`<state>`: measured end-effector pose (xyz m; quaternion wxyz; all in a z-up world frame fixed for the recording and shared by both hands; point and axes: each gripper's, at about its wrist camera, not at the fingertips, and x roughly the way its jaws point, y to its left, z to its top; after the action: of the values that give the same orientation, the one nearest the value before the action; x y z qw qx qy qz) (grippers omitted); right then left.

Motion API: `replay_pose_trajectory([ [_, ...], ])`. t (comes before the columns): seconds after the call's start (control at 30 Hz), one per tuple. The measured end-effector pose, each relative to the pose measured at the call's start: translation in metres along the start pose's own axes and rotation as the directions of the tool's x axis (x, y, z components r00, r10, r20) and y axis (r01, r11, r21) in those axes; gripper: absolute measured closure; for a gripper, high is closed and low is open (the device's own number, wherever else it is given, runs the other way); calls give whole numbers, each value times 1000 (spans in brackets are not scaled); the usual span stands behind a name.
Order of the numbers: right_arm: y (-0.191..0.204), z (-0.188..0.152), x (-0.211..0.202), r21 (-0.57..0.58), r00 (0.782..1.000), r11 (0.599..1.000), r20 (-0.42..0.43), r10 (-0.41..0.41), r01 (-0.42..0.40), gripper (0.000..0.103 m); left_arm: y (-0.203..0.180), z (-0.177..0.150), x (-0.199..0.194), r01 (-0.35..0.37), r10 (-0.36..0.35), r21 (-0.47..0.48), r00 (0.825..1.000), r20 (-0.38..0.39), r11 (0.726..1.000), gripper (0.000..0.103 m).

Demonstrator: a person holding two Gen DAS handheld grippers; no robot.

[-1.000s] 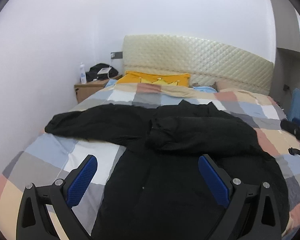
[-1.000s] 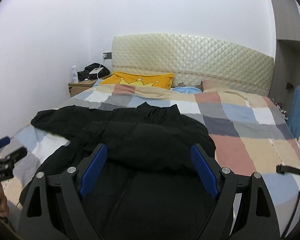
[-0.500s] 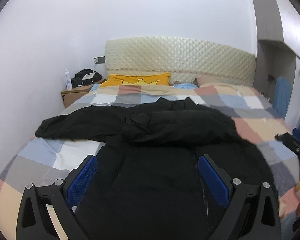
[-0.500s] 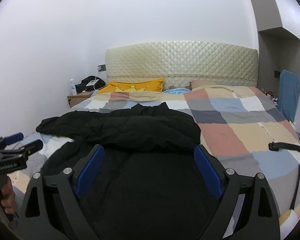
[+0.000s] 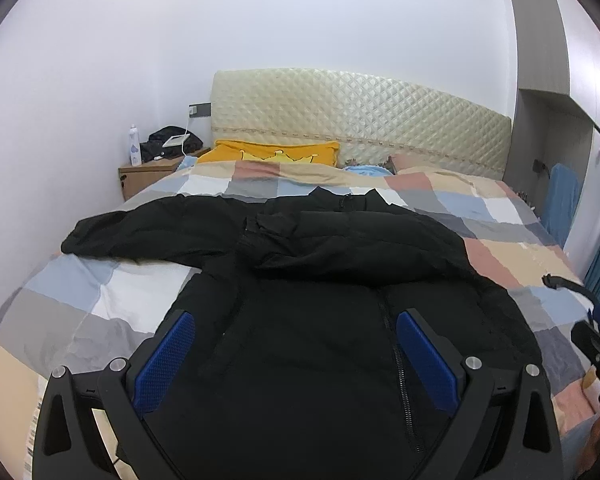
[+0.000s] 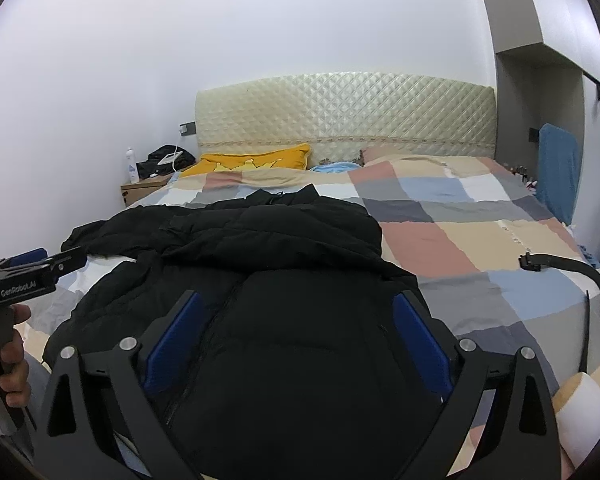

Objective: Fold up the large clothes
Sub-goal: 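Release the sleeve and withdraw the right gripper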

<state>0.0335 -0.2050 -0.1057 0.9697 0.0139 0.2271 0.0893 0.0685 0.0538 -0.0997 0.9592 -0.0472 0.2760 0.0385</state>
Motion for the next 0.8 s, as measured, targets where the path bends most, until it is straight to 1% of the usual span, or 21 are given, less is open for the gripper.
replay_pose_trajectory([
  [0.07,0,-3,-2,11,1000,1000,9,-8,8,1,3,-2,2,8,-8,-14,1000,-5,1000,1],
  [0.17,-2,-4,-3,19,1000,1000,12,-16,16,1,6,-4,5,33,-34,-23,999,-21,999,1],
  [0.27,-3,-4,-2,25,1000,1000,9,-4,4,1,4,-9,12,76,-76,-13,996,-51,997,1],
  [0.33,-3,-4,0,26,1000,1000,5,-6,5,1,4,-11,18,78,-79,-16,994,-75,997,1],
  [0.4,-2,-4,0,24,1000,1000,5,-7,7,1,5,-10,19,62,-63,-8,995,-72,998,1],
  [0.47,-2,-4,0,21,1000,1000,5,-8,8,0,4,-7,18,73,-72,12,996,-57,997,1],
  [0.5,-1,-4,0,15,1000,1000,5,-11,11,1,4,-2,19,80,-78,33,996,-49,996,1],
  [0.6,0,-4,0,2,1000,1000,13,-23,23,0,7,14,21,35,-34,82,999,-5,996,1],
  [0.67,0,-5,1,-6,999,999,17,-31,31,0,14,31,21,-3,-2,132,999,36,991,1],
  [0.73,0,-5,2,-9,999,999,20,-39,40,0,23,48,22,-20,10,154,998,63,988,1],
  [0.77,-1,-5,3,-9,999,999,21,-44,44,0,30,59,23,-30,19,159,997,71,987,1],
  [0.8,0,-5,3,-9,999,999,21,-45,45,0,40,73,25,-37,28,166,998,60,985,1],
])
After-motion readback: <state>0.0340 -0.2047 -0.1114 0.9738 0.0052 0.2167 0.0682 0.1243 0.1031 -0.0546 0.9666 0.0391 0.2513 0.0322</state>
